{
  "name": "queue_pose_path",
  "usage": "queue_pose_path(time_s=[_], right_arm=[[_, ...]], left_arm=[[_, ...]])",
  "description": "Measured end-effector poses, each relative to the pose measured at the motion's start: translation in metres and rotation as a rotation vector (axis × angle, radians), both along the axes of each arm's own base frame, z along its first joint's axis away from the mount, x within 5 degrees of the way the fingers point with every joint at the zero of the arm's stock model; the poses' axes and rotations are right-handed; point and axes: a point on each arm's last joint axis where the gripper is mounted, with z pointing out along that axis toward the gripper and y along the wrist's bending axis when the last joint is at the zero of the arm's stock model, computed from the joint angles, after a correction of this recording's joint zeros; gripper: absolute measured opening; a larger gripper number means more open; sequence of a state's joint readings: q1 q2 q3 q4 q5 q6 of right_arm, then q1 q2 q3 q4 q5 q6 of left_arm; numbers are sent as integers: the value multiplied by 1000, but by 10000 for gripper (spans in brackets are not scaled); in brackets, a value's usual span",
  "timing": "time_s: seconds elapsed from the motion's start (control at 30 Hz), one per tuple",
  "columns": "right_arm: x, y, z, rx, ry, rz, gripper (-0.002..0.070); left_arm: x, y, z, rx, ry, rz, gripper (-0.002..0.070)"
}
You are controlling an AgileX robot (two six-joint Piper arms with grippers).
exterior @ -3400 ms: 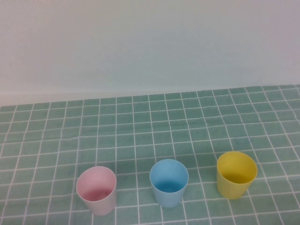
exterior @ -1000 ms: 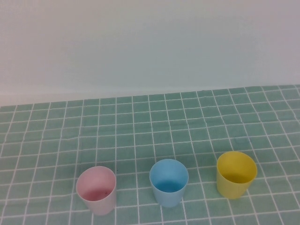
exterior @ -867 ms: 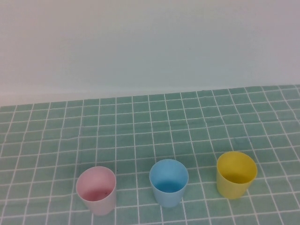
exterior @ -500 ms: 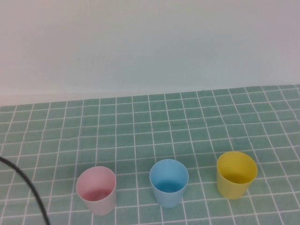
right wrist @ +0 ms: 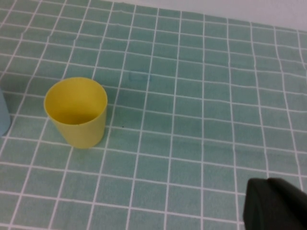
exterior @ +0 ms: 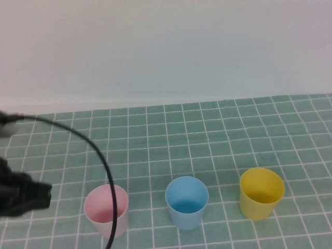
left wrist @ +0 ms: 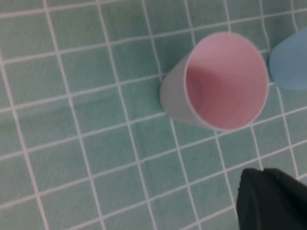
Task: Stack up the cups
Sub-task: Pick up the pink cup
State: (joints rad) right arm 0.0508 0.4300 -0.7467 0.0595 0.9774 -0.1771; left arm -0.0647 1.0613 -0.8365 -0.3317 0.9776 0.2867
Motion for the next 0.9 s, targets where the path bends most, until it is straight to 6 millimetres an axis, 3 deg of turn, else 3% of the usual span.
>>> queue_pose_path(time_s=[0.27, 0.43, 0.6, 0.73, 0.9], right_arm=[[0, 0, -1, -3, 7, 0, -1], [-1, 0, -1, -3, 12, 0, -1], [-1, 0, -1, 4, 13, 1, -1], [-1, 0, -1, 8, 13, 1, -1], [-1, 1, -1, 16, 20, 5, -1]], left_arm=[[45, -4, 15, 1, 18, -31, 22], [56, -9, 3, -19, 81, -44, 184], [63, -41, -12, 23, 94, -162, 340], [66, -64, -24, 141, 78, -174, 365], [72, -75, -37, 214, 75, -148, 368]])
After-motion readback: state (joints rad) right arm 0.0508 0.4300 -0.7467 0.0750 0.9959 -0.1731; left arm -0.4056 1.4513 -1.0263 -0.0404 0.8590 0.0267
